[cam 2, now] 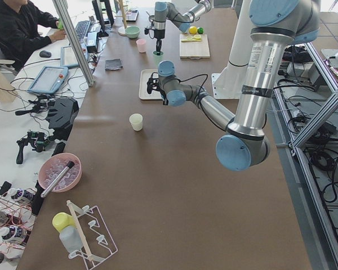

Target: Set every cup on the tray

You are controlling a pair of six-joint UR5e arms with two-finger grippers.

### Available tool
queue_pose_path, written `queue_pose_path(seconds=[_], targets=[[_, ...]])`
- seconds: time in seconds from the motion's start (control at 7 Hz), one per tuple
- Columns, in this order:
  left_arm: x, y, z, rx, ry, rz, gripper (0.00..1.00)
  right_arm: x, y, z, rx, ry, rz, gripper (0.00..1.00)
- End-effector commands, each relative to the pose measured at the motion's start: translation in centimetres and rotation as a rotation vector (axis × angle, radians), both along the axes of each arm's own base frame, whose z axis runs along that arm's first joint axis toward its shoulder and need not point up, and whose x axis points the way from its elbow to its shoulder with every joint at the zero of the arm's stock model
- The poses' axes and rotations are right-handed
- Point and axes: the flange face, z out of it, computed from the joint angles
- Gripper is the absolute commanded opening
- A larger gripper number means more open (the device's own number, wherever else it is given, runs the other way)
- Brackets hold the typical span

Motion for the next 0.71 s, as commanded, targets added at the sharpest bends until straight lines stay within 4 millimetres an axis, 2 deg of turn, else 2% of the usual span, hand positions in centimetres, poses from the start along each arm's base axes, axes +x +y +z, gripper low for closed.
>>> queue_pose_path(seconds=[0.0,0.14,0.29,0.43,0.57], targets=[[1.2,-2.1,-4.0,-0.024,-0.001,-0.023,0.00,-4.7,1.1,0.3,0.007,0.036,-0.035,0.00],[1.4,-2.4,-4.7,-0.025,0.004,-0.030,0.00,-7.2,1.2,0.4,-0.004,0.054,-0.049,0.00],[1.6,-2.6,-5.3,-0.036,0.012,-0.039,0.00,-8.4,1.4,0.7,-0.007,0.062,-0.061,0.00],[2.3,-3.2,-5.9,-0.046,0.016,-0.045,0.00,-8.6,1.3,1.3,-0.010,0.070,-0.066,0.01],[3.8,-4.3,-7.3,-0.068,0.025,-0.057,0.00,-8.6,1.2,1.5,-0.017,0.073,-0.059,0.99]])
